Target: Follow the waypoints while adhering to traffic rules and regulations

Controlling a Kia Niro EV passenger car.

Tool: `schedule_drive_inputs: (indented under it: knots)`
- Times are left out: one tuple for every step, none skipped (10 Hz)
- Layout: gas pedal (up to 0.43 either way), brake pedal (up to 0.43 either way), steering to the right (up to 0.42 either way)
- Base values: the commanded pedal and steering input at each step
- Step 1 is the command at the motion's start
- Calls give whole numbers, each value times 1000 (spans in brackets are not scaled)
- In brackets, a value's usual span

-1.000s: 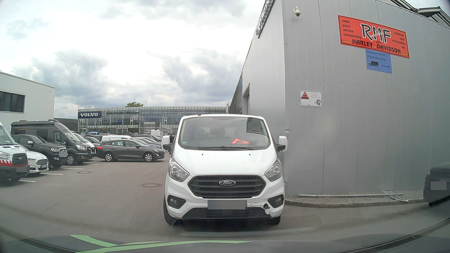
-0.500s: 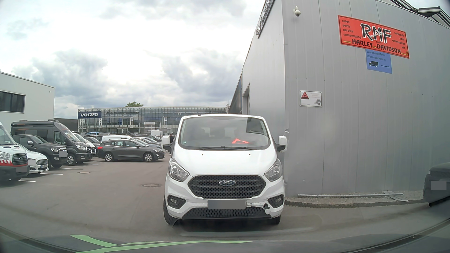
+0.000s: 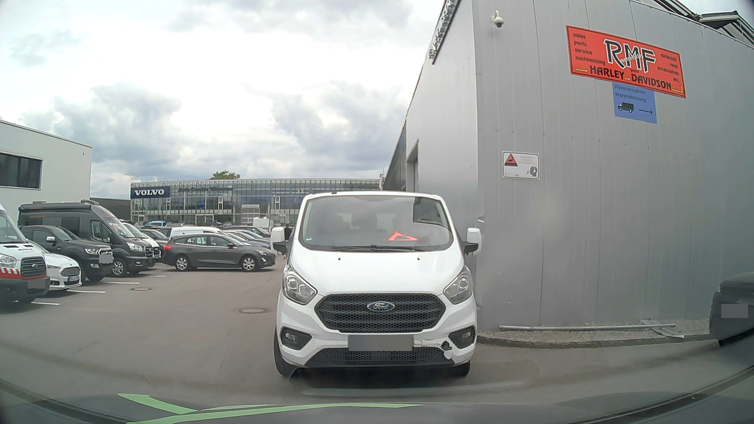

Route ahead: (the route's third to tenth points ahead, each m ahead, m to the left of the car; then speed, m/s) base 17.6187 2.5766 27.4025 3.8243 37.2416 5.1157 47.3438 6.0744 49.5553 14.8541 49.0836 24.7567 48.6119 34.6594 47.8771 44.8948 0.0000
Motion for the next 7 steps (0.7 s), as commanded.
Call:
schedule_drive_inputs:
  knots:
    - [0,421,-462]
    - [0,421,-462]
    - [0,427,-462]
    - [0,427,-462]
    - [0,421,-462]
    - [0,427,-462]
    - [0,421,-462]
